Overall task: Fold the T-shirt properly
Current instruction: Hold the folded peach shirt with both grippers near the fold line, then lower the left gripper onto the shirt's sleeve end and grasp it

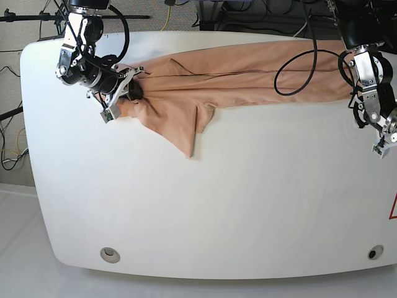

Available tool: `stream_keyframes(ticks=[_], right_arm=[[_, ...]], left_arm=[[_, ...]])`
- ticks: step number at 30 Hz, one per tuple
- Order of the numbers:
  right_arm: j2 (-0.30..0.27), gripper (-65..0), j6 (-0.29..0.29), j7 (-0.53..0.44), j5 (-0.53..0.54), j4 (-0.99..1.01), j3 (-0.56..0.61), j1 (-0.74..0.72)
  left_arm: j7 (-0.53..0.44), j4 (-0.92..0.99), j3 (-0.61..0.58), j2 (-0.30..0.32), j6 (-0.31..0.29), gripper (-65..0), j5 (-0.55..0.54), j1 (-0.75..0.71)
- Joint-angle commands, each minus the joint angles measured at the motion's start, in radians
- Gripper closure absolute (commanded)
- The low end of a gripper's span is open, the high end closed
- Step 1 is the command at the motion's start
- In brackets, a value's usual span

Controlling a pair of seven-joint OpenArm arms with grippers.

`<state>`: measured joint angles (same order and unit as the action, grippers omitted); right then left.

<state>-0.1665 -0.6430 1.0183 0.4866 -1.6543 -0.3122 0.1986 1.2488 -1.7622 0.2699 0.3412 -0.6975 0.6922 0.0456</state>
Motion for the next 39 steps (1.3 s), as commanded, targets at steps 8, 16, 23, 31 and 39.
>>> stream_keyframes(ticks=[8, 16, 23, 31, 39], right_arm=[[-0.011, 0.0, 0.009, 0.006, -0.015, -0.01, -0.002, -0.011], [-0.009, 0.0, 0.009, 0.006, -0.015, -0.01, 0.0, -0.011], [-0.009, 0.0, 0.009, 0.006, -0.015, -0.01, 0.0, -0.011], [-0.009, 0.0, 0.009, 0.006, -0.015, -0.01, 0.0, -0.011], [-0.009, 0.0, 0.009, 0.006, -0.015, -0.01, 0.0, -0.012]], left_arm=[[-0.021, -0.023, -0.056, -0.182, -0.001, -31.7, 0.324, 0.021], [-0.054, -0.026, -0.091, -0.296, -0.001, -31.4, 0.482, -0.042], [-0.056, -0.028, -0.093, -0.331, -0.001, -31.3, 0.512, -0.088], [-0.056, -0.091, -0.094, -0.333, -0.001, -20.4, 0.51, -0.149], [-0.056, -0.112, -0.131, -0.336, -0.001, -11.7, 0.498, -0.214]])
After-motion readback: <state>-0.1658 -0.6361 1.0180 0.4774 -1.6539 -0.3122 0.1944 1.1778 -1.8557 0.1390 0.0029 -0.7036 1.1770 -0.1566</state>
